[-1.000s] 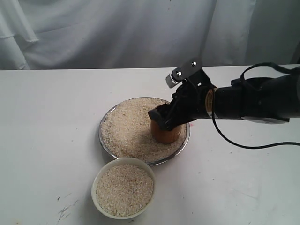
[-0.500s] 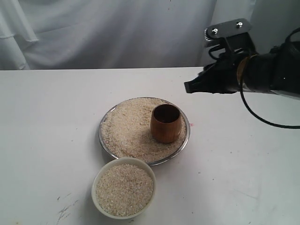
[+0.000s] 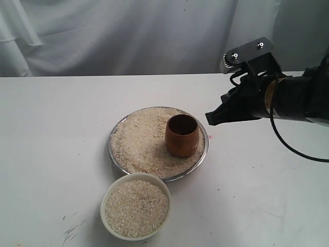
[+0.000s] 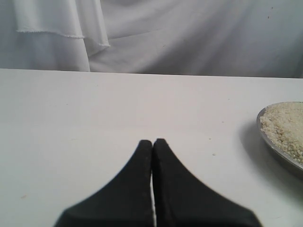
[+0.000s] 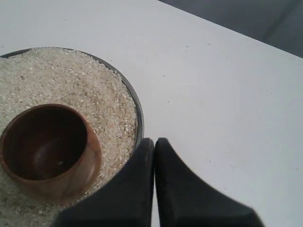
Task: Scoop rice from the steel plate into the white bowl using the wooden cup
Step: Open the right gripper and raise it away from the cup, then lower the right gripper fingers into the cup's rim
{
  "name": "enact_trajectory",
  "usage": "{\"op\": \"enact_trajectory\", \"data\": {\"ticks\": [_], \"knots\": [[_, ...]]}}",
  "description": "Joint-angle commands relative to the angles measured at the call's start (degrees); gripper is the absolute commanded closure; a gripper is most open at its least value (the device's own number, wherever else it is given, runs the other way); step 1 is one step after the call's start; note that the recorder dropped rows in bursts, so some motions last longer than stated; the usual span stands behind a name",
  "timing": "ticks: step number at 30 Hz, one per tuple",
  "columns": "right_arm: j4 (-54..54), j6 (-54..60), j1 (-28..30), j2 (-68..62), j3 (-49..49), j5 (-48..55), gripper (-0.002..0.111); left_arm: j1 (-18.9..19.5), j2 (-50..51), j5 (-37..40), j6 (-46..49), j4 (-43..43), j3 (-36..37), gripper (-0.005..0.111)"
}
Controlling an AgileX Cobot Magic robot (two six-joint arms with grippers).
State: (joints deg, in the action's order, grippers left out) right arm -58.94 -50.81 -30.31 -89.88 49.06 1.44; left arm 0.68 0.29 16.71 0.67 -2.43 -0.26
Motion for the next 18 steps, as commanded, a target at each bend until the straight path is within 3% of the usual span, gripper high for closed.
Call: {"op": "enact_trajectory", "data": {"ticks": [1,8,15,16,18], "knots": [[-0.1,-0.1,-0.1,0.4,-0.4,-3.4,0.108,-0.1,-0.3,-0.4,-0.2,0.0,0.3,0.107],[1.7,2.8,-0.1,0.4,-0.8,-4.6,0.108,-0.1,-0.3,-0.4,-0.2,0.0,0.3,0.107],[29.4,35.7,-1.1,0.4,-1.7,-1.4,0.108,-0.1,-0.3,-0.4,-0.2,0.0,0.3,0.107],[35.0,46.7,-1.6,0.4,-1.7,0.1,0.108,-0.1,-0.3,-0.4,-0.2,0.0,0.3,0.107],[42.0,56.6,-1.7,0.4,-1.7,2.9,0.108,-0.1,-0.3,-0.4,-0.2,0.0,0.3,0.107]]}}
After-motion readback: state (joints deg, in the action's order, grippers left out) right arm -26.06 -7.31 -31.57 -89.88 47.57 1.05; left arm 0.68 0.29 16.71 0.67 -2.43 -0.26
